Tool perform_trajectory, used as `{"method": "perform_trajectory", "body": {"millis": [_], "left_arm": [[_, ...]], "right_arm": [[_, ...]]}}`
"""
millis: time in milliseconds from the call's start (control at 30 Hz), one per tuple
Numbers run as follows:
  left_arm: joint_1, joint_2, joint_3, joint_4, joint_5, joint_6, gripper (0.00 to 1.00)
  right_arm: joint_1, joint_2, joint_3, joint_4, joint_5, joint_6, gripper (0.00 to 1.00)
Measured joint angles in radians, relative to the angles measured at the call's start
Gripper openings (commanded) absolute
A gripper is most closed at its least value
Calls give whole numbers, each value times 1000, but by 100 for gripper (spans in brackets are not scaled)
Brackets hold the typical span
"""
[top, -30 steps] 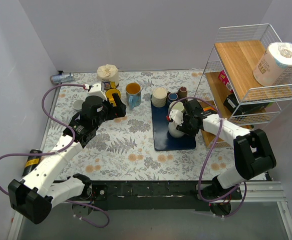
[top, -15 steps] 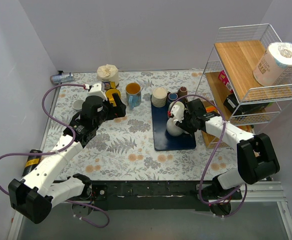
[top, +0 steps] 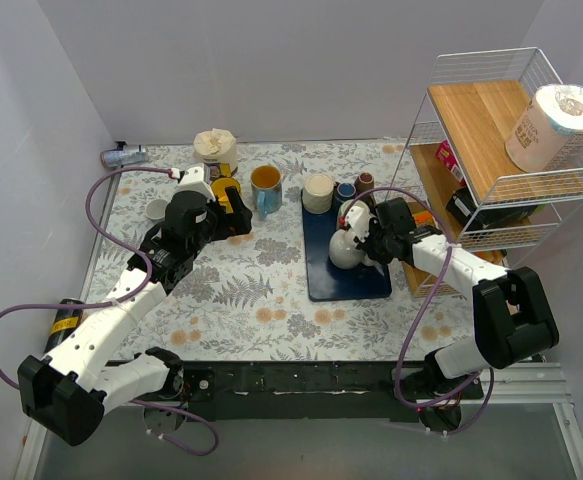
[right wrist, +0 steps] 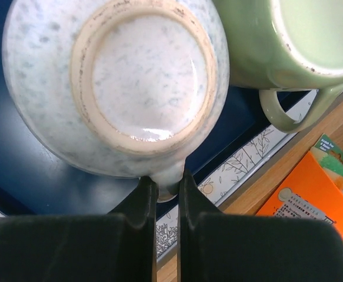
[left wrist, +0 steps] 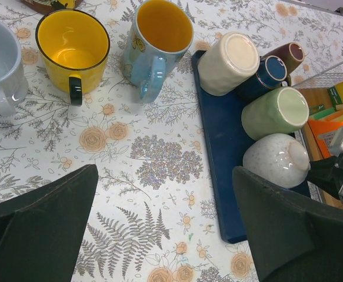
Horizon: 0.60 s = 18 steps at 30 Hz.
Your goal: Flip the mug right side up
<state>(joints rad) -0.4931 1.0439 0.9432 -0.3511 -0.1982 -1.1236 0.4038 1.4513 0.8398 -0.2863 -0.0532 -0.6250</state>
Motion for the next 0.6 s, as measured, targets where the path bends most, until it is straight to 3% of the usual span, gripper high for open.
{"method": "perform_trajectory", "body": {"millis": [367,600], "left_arm": [[0,-1,0,0,1,-1,98],[0,-32,0,0,8,-21,98]], "right_arm": [[-6,-21,0,-25,-68,73,1],[-4,-164,8,-121,-209,167,1]]}}
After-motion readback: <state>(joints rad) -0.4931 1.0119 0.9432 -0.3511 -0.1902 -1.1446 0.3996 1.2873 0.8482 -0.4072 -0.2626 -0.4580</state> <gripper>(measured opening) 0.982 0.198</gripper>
